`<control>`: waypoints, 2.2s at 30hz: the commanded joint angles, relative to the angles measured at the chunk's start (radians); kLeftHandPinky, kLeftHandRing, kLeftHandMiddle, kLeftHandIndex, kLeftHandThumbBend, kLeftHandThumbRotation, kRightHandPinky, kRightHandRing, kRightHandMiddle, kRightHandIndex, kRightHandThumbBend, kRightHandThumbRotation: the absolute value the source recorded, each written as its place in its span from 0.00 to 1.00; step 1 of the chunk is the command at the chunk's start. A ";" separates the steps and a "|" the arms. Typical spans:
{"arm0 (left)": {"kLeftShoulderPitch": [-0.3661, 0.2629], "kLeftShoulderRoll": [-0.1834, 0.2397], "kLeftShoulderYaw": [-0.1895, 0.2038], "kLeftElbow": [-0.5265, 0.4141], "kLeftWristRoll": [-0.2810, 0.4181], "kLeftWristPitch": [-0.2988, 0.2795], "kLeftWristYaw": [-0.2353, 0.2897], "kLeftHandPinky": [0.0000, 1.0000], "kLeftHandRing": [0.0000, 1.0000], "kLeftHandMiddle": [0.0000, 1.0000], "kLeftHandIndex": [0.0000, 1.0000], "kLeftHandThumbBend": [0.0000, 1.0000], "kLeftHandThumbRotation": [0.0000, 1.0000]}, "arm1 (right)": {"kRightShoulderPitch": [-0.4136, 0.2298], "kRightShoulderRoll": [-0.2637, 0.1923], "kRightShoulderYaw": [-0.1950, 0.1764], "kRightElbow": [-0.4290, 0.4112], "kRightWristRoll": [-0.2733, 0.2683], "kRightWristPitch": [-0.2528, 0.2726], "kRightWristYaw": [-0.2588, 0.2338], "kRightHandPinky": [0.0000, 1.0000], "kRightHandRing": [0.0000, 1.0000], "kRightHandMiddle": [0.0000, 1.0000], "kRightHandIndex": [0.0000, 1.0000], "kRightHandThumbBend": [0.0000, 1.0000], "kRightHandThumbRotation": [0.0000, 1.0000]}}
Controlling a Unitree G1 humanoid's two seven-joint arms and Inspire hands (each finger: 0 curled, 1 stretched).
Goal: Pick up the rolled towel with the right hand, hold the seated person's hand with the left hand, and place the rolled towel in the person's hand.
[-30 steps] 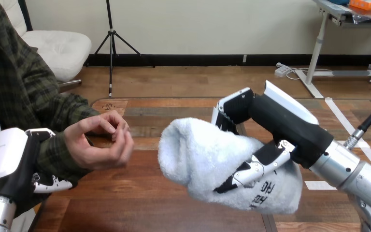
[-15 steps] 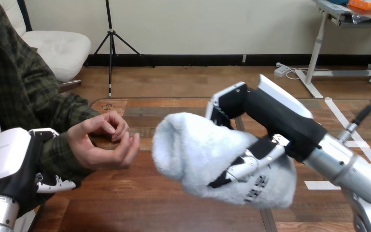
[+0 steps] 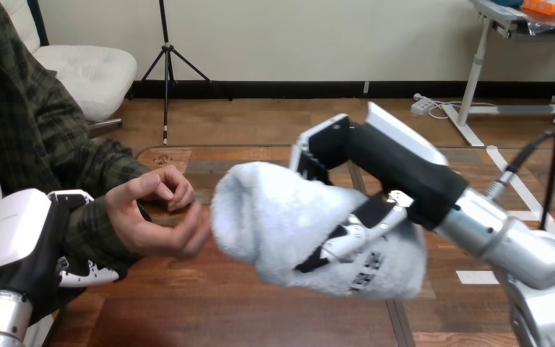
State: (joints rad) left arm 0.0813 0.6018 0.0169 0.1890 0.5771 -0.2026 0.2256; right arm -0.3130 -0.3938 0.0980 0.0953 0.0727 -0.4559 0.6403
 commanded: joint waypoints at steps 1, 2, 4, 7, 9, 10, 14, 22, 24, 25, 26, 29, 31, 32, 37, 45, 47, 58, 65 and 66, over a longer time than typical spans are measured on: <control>-0.021 -0.029 -0.009 -0.066 -0.016 -0.010 -0.012 0.37 0.44 0.49 0.49 0.92 0.00 | -0.110 0.031 0.007 0.031 -0.018 -0.028 -0.024 0.11 0.16 0.23 0.28 0.75 0.00; -0.020 -0.028 -0.011 -0.070 -0.013 -0.009 -0.014 0.38 0.44 0.49 0.49 0.92 0.00 | -0.120 0.037 0.013 0.042 -0.021 -0.026 -0.022 0.11 0.16 0.23 0.28 0.76 0.00; -0.020 -0.028 -0.013 -0.073 -0.010 -0.011 -0.014 0.38 0.44 0.49 0.49 0.92 0.00 | -0.130 0.043 0.019 0.055 -0.022 -0.024 -0.018 0.11 0.16 0.23 0.28 0.76 0.00; -0.019 -0.035 -0.013 -0.082 -0.009 -0.010 -0.012 0.38 0.44 0.49 0.49 0.92 0.00 | -0.149 0.051 0.031 0.079 -0.032 -0.033 -0.018 0.11 0.16 0.23 0.28 0.76 0.00; -0.018 -0.039 -0.012 -0.086 -0.012 -0.005 -0.018 0.38 0.44 0.49 0.49 0.92 0.00 | -0.160 0.059 0.038 0.088 -0.028 -0.017 -0.009 0.11 0.16 0.23 0.28 0.76 0.00; -0.018 -0.040 -0.012 -0.087 -0.012 -0.003 -0.020 0.38 0.44 0.50 0.49 0.92 0.00 | -0.163 0.062 0.040 0.091 -0.026 -0.013 -0.007 0.11 0.16 0.23 0.28 0.76 0.00; -0.020 -0.039 -0.015 -0.081 -0.001 -0.014 -0.011 0.38 0.44 0.50 0.49 0.91 0.00 | -0.189 0.073 0.056 0.116 -0.051 -0.016 -0.014 0.12 0.17 0.24 0.28 0.76 0.00; -0.012 -0.053 -0.015 -0.120 0.005 0.011 -0.025 0.38 0.44 0.49 0.49 0.91 0.00 | -0.241 0.103 0.079 0.183 -0.089 -0.017 -0.018 0.12 0.17 0.24 0.28 0.77 0.00; -0.016 -0.050 -0.018 -0.106 0.004 -0.008 -0.018 0.38 0.44 0.49 0.49 0.92 0.00 | -0.258 0.113 0.085 0.206 -0.092 -0.009 -0.015 0.12 0.17 0.24 0.28 0.77 0.00; -0.018 -0.050 -0.019 -0.102 0.004 -0.013 -0.016 0.39 0.45 0.50 0.49 0.92 0.00 | -0.263 0.115 0.086 0.213 -0.093 -0.008 -0.015 0.12 0.17 0.24 0.28 0.77 0.00; -0.015 -0.049 -0.020 -0.115 0.006 -0.007 -0.024 0.39 0.45 0.50 0.49 0.92 0.00 | -0.275 0.121 0.089 0.230 -0.098 -0.013 -0.017 0.12 0.17 0.24 0.28 0.77 0.00; -0.009 -0.054 -0.021 -0.136 0.010 0.008 -0.035 0.39 0.45 0.50 0.49 0.91 0.00 | -0.298 0.130 0.093 0.267 -0.108 -0.026 -0.023 0.12 0.17 0.23 0.27 0.77 0.00; -0.008 -0.058 -0.020 -0.136 0.009 0.008 -0.033 0.39 0.45 0.50 0.50 0.91 0.00 | -0.309 0.136 0.093 0.286 -0.112 -0.029 -0.025 0.12 0.17 0.23 0.27 0.77 0.00; -0.007 -0.061 -0.021 -0.145 0.011 0.014 -0.037 0.39 0.45 0.50 0.50 0.91 0.00 | -0.319 0.139 0.094 0.299 -0.117 -0.026 -0.026 0.12 0.16 0.23 0.27 0.77 0.00; -0.005 -0.071 -0.024 -0.173 0.012 0.029 -0.052 0.38 0.45 0.50 0.50 0.92 0.00 | -0.348 0.149 0.093 0.343 -0.130 -0.031 -0.026 0.11 0.16 0.23 0.27 0.78 0.00; -0.012 -0.090 -0.032 -0.187 0.024 0.016 -0.045 0.37 0.44 0.49 0.49 0.93 0.00 | -0.393 0.157 0.091 0.405 -0.145 -0.043 -0.025 0.11 0.16 0.22 0.27 0.80 0.00; -0.015 -0.094 -0.034 -0.188 0.027 0.015 -0.045 0.37 0.44 0.49 0.49 0.93 0.00 | -0.399 0.158 0.091 0.413 -0.148 -0.045 -0.025 0.12 0.17 0.23 0.27 0.80 0.00; -0.040 -0.102 -0.049 -0.147 0.031 -0.037 -0.019 0.36 0.43 0.48 0.48 0.95 0.00 | -0.413 0.155 0.086 0.433 -0.148 -0.037 -0.023 0.13 0.18 0.24 0.27 0.81 0.00; -0.049 -0.115 -0.059 -0.160 0.027 -0.028 -0.035 0.37 0.43 0.48 0.48 0.95 0.00 | -0.419 0.153 0.085 0.445 -0.159 -0.055 -0.031 0.14 0.19 0.24 0.27 0.82 0.00; -0.051 -0.117 -0.061 -0.158 0.030 -0.032 -0.031 0.37 0.43 0.48 0.48 0.95 0.00 | -0.418 0.153 0.085 0.445 -0.160 -0.059 -0.032 0.14 0.19 0.24 0.27 0.82 0.00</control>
State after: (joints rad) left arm 0.1059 0.4996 -0.0215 0.0509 0.6029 -0.2087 0.1881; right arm -0.6387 -0.2469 0.1941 0.5321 -0.0813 -0.4858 0.6373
